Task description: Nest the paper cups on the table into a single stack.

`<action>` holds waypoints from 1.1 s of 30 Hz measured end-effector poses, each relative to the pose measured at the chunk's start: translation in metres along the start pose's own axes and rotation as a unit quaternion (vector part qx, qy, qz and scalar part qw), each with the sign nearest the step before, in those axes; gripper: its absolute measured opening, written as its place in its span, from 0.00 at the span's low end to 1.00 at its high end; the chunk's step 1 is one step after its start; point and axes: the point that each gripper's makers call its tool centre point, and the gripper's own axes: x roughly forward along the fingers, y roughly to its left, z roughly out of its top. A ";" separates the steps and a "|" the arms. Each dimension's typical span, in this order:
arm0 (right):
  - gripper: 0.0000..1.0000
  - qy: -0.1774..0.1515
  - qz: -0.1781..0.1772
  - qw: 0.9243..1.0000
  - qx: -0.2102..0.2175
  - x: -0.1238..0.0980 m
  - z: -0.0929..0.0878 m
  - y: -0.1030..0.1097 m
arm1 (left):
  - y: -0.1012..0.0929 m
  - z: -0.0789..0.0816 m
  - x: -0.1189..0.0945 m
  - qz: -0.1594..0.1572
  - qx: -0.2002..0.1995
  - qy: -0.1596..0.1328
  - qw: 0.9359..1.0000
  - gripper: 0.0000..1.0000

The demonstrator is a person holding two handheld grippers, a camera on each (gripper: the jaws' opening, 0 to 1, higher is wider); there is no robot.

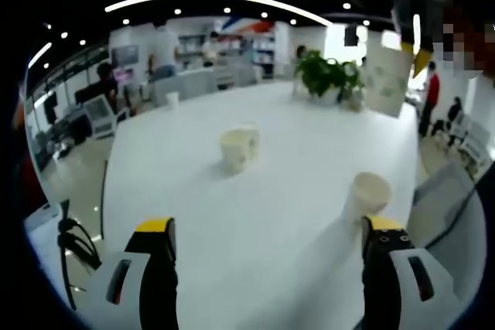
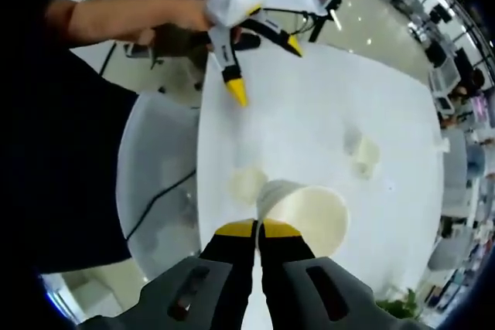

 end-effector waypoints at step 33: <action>0.00 0.013 0.015 1.000 0.009 0.033 -0.001 0.017 | -0.001 -0.001 -0.002 0.007 -0.003 -0.002 1.000 0.98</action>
